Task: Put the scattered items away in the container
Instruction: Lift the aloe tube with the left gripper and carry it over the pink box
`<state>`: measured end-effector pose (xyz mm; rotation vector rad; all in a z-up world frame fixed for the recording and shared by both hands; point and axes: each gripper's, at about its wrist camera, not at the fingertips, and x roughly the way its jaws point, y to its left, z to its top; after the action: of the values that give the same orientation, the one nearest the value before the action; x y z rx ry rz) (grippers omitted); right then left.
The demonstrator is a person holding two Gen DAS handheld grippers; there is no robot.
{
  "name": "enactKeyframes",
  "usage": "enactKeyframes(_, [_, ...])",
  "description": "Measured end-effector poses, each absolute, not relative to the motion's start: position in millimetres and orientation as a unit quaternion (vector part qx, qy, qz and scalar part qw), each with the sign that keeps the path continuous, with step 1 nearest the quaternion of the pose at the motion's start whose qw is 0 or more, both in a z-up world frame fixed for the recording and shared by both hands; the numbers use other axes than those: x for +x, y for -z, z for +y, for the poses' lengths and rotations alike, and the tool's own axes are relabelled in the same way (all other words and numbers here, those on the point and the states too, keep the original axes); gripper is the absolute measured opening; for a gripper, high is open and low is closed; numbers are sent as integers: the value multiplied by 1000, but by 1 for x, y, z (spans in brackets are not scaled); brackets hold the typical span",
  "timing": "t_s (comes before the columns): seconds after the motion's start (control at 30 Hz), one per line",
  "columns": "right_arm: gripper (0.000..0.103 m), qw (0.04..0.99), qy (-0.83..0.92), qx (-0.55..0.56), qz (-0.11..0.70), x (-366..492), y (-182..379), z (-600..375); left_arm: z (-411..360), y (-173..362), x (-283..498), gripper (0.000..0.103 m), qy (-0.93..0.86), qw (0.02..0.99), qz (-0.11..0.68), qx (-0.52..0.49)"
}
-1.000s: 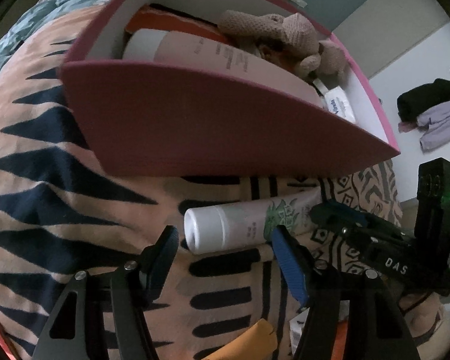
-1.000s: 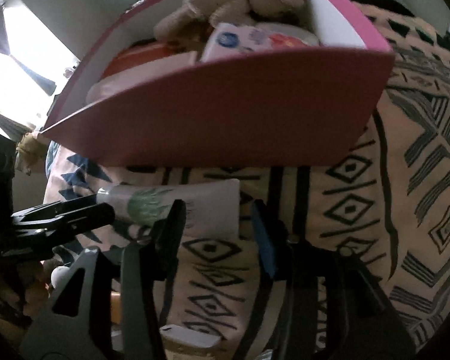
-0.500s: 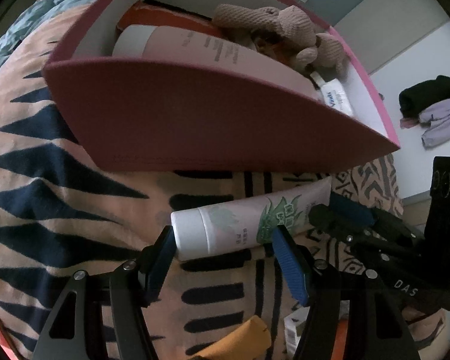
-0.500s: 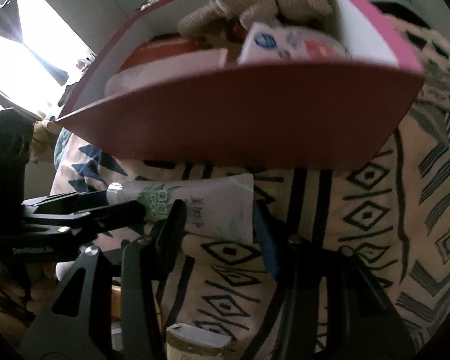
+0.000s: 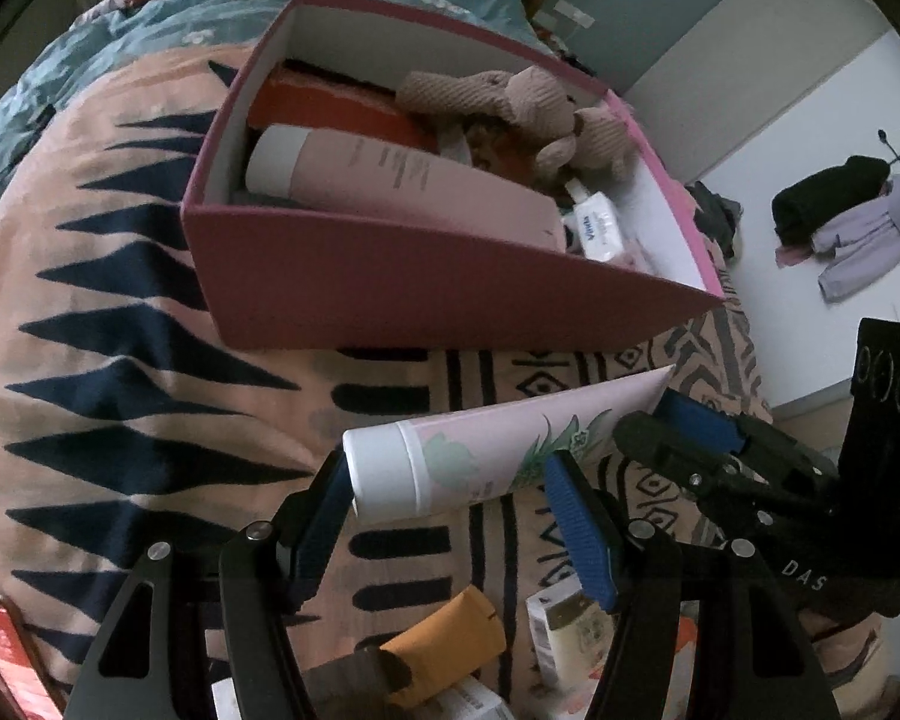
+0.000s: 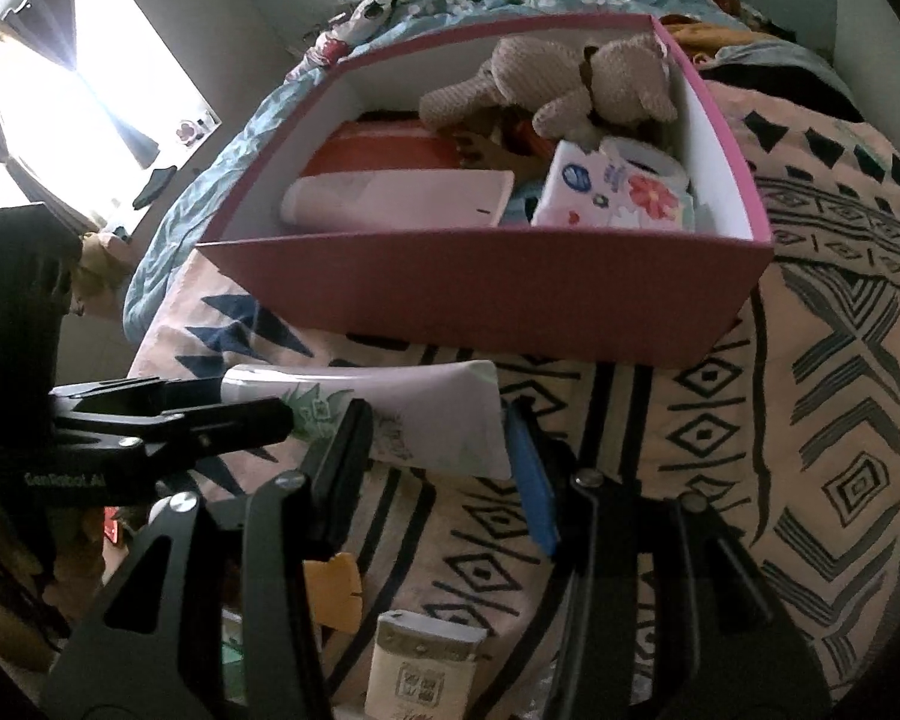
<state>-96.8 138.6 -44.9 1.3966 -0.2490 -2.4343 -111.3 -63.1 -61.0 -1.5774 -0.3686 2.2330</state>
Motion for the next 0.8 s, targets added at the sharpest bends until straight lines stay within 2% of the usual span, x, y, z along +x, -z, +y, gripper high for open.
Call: enactKeyframes(0.8, [49, 170, 879, 439, -80, -84, -7, 138, -58, 11, -109, 66, -826, 195, -116, -517])
